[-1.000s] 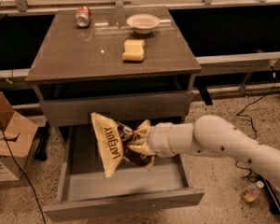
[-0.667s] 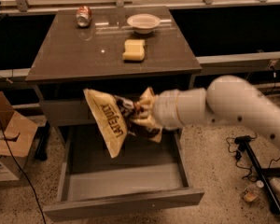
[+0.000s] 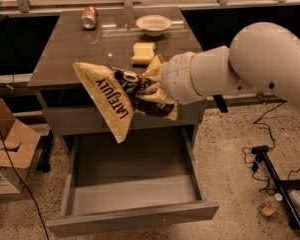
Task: Pick brown chip bag from middle drawer and place on counter
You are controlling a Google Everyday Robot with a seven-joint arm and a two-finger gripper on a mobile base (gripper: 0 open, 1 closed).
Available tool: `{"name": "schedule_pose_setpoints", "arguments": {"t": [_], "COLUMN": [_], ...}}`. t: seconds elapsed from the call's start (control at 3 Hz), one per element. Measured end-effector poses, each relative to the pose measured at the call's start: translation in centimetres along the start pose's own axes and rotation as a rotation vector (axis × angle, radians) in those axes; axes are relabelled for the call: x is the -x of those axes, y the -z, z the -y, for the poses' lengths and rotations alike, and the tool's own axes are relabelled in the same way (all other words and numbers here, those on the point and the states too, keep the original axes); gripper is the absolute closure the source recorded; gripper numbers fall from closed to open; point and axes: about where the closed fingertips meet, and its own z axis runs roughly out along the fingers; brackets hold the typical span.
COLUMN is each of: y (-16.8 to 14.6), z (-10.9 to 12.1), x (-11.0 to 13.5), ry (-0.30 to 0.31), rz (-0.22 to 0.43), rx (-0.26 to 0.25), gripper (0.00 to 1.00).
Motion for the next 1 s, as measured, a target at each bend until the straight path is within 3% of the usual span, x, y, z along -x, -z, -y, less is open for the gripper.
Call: {"name": "schedule_pose_setpoints", "arguments": {"t": [0.33, 0.67, 1.0], "y": [-0.3, -1.9, -6.0], "z": [0.5, 3.5, 7.2], "x": [0.3, 0.4, 2.1], "ry": [0.021, 0.102, 0.208], "rz": [-0.025, -0.052, -0.046], "rx": [0.009, 0.011, 0.036], "gripper": [1.00, 1.00, 1.00]}}
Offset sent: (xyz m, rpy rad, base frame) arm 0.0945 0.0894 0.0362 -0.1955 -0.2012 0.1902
